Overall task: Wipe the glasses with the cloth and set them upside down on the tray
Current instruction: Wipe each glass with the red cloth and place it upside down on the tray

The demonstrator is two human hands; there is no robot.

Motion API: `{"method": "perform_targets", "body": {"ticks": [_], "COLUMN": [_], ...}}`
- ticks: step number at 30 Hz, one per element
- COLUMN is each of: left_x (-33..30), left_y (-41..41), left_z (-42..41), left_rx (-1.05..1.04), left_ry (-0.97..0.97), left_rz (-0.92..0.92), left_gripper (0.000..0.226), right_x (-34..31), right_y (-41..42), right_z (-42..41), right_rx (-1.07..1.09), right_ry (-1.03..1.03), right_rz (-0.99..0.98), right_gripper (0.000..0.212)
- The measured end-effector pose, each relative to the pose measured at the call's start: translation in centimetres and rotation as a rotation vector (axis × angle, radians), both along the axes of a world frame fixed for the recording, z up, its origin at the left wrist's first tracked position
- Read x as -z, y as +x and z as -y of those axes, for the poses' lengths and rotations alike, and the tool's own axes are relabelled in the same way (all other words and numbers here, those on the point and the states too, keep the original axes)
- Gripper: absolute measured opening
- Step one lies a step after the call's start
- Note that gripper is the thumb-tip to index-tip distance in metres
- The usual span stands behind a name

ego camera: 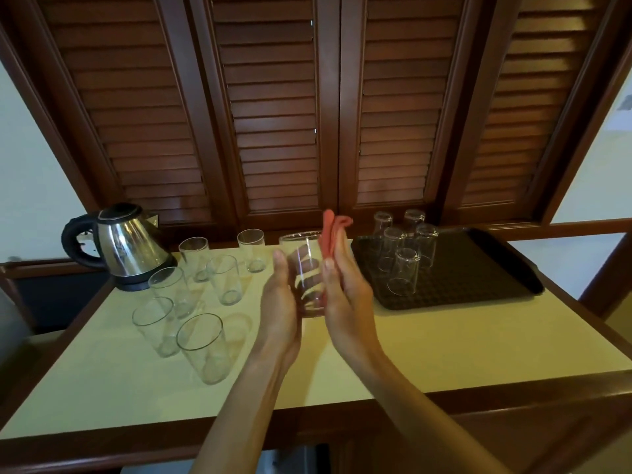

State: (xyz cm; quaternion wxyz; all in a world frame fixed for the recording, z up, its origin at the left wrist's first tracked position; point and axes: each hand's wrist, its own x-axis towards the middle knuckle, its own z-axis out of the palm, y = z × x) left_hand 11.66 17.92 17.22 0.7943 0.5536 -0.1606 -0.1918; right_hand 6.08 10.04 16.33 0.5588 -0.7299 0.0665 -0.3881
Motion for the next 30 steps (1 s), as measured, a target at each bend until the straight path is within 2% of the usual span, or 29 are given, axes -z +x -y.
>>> {"method": "perform_targets", "body": {"ticks": [1,3,5,6,8,9,11,13,14,15,17,18,19,21,23,24,27,28,30], "left_x": [0.1,-0.2,-1.2,-1.5,-1.3,-1.1,-0.7,-0.9,-0.9,-1.0,-0.6,-0.3,-0.1,-0.4,-1.4,-1.7,-1.1,-0.7,-0.4], "left_y": [-0.3,0.0,0.5,0.5,0.0,-0.5,-0.6,-0.1,0.4,0.7,0.3,-0.2,-0.8,-1.2,-0.5,-0.2,-0.3,-0.6,-0.8], "left_z": [0.1,-0.1,-0.5,-0.6,-0.4,-0.3,-0.1,-0.2,-0.3,-0.3,0.0,0.2,0.3,0.2,-0.1,-0.3,-0.3,-0.2,-0.2], "left_rx": [0.019,0.022,0.019,0.016,0.041,0.068,0.083,0.058,0.032,0.012,0.0,0.013,0.022,0.054,0.061,0.054,0.054,0.067,0.103], "left_ry": [0.016,-0.01,-0.067,-0.069,-0.031,-0.018,0.014,-0.003,-0.018,-0.02,0.004,0.02,0.03,0.004,-0.039,-0.048,-0.034,-0.009,0.024], "left_rz": [-0.02,-0.082,-0.069,-0.024,0.033,0.035,0.038,0.036,0.041,0.047,0.047,0.038,0.013,-0.035,-0.008,0.015,0.066,0.073,0.069], "left_gripper": [0.067,0.072,0.081,0.082,0.073,0.067,0.057,0.051,0.05,0.052,0.052,0.052,0.053,0.058,0.06,0.061,0.057,0.055,0.053], "right_x": [-0.7,-0.1,1.6,2.0,0.8,-0.3,-1.1,0.1,1.3,2.2,1.7,0.8,-0.1,-0.4,1.0,1.9,1.1,0.2,-0.7], "right_y": [0.1,-0.5,-1.6,-1.7,-0.8,-0.4,-0.3,-1.0,-1.3,-1.4,-0.8,-0.5,-0.2,-0.4,-1.1,-1.5,-1.0,-0.7,-0.5], "right_z": [0.0,-1.3,-2.2,-2.1,-1.0,-0.6,-0.7,-1.7,-1.8,-1.6,-0.5,0.2,0.5,-0.4,-1.3,-1.5,-0.5,-0.2,-0.6], "right_rx": [0.042,0.063,0.001,-0.017,-0.01,0.021,0.066,0.036,0.007,-0.016,-0.043,-0.019,0.014,0.058,0.013,-0.025,-0.053,-0.01,0.044], "right_ry": [-0.068,-0.33,-0.423,-0.373,-0.131,-0.08,-0.198,-0.379,-0.398,-0.343,-0.069,0.004,-0.019,-0.258,-0.377,-0.334,-0.02,-0.009,-0.169], "right_rz": [-0.011,0.001,0.048,0.069,0.041,0.017,0.0,0.024,0.053,0.082,0.079,0.059,0.047,0.031,0.057,0.071,0.044,0.028,0.008], "right_gripper": [0.054,0.052,0.051,0.051,0.049,0.049,0.049,0.051,0.051,0.052,0.055,0.055,0.054,0.051,0.052,0.053,0.055,0.054,0.05]}}
